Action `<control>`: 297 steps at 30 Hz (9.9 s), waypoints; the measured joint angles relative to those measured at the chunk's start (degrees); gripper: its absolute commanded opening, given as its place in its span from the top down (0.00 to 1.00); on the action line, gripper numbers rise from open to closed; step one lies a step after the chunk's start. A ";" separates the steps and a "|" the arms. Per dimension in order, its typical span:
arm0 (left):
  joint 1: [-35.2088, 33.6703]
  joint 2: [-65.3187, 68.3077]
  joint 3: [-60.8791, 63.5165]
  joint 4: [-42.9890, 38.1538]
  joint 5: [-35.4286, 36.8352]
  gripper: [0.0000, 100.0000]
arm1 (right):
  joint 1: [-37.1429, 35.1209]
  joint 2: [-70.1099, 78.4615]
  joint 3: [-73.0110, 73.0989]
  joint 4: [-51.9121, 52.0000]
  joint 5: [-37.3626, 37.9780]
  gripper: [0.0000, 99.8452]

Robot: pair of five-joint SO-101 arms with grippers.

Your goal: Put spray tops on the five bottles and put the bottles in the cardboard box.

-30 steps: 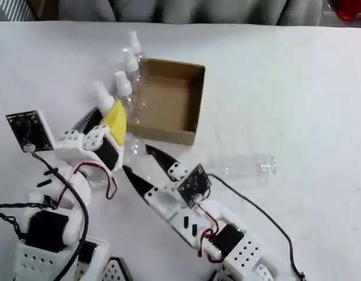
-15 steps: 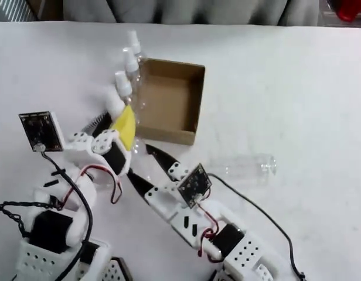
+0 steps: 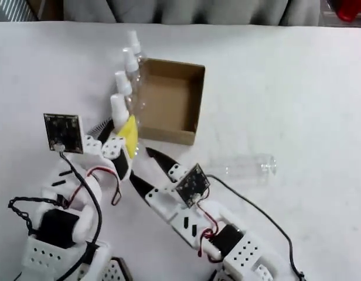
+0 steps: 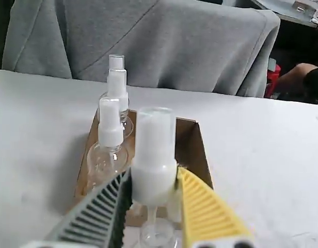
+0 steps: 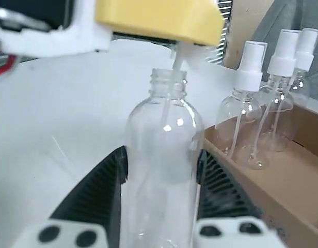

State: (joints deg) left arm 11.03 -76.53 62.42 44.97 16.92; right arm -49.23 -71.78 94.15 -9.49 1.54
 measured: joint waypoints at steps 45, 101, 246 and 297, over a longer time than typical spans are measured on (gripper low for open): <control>2.55 -25.23 14.86 3.08 7.56 0.80 | 1.14 -0.26 -0.18 -0.09 0.09 0.98; 4.13 -28.13 -0.62 11.87 4.31 0.80 | 2.20 -0.35 -0.18 -2.11 0.00 0.98; 18.37 -26.99 31.38 4.40 -6.77 0.98 | 4.13 25.76 -15.82 -14.68 -16.18 0.99; -19.78 -26.99 33.93 7.12 -11.78 0.98 | 23.03 16.18 -18.99 -0.26 -16.18 0.99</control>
State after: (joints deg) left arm -8.75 -103.52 96.35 52.09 5.14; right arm -26.20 -55.60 75.16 -9.76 -14.64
